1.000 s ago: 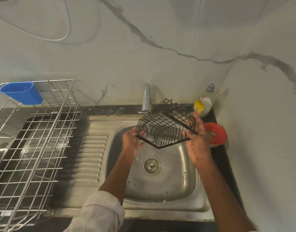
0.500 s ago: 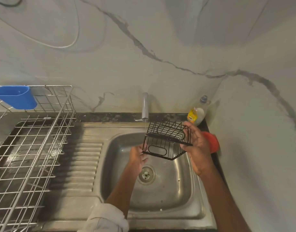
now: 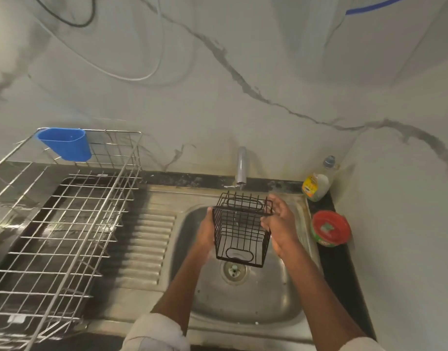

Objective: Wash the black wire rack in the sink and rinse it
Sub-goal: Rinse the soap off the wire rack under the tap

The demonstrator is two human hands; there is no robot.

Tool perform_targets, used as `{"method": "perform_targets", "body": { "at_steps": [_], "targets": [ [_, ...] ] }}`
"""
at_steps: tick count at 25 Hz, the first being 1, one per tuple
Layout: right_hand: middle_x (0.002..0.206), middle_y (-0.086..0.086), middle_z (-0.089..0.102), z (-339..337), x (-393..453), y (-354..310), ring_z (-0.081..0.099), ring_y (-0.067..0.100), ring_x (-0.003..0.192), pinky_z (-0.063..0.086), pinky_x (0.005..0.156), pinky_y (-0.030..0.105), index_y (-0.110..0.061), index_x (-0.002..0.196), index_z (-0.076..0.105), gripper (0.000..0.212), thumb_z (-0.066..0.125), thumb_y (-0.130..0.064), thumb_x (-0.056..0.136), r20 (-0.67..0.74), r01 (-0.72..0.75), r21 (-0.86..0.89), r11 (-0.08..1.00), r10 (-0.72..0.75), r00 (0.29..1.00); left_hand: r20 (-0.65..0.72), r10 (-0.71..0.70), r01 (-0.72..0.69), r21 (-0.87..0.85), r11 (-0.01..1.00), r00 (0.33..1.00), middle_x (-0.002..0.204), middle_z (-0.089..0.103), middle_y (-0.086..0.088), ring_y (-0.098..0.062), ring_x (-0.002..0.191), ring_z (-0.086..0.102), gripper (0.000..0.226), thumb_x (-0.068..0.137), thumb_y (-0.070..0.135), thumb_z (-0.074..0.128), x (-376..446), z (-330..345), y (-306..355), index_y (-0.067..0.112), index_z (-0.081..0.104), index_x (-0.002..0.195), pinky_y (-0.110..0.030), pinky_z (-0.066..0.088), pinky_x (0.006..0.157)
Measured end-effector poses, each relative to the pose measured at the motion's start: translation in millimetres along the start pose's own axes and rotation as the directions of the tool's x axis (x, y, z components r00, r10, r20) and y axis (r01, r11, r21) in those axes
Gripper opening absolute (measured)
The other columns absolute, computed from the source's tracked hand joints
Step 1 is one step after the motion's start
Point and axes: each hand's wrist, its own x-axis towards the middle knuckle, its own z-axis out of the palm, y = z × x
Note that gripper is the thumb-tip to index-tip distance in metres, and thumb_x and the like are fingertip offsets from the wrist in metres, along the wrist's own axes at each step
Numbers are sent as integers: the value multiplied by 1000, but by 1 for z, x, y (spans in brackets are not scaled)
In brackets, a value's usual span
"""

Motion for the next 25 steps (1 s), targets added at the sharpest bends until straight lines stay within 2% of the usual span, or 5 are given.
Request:
{"method": "perform_targets", "body": {
  "at_steps": [2,6,10,17,25],
  "targets": [
    [148,4,57,7,5,3,56,23,134,56,102,42,-20,143,58,73,48,25,86,12,-34,58,998,34,999,11,46,-46,10,999,999,102,75,-1,-18,100,66,60,112,62,30,-9,-11,5,24,75,104,-46,49,104],
    [133,4,68,22,17,9,63,21,121,53,84,30,-19,136,63,64,47,23,90,93,-110,71,991,103,990,99,180,-186,62,981,979,130,75,2,-23,126,66,53,107,70,30,-17,-41,-6,43,74,122,-55,51,108],
    [125,-1,73,23,33,3,65,13,117,50,94,35,-17,127,67,50,45,15,96,216,-137,40,990,125,968,330,233,-310,203,929,915,170,35,4,-26,153,38,66,104,58,57,-28,-70,-13,45,30,163,-60,41,117],
    [121,18,74,61,67,-13,72,27,115,58,99,40,0,115,71,30,50,13,98,424,-206,64,976,160,891,184,460,-492,432,756,869,138,61,6,-6,127,61,101,69,26,100,-12,-76,-12,31,35,146,-43,52,112],
    [93,-14,76,95,60,-19,71,5,95,61,87,32,-24,90,80,37,65,10,89,206,261,-370,892,-195,959,-7,611,-511,540,669,792,128,55,3,-16,116,60,99,57,48,98,1,-75,-26,33,36,133,-42,55,100]
  ]
}}
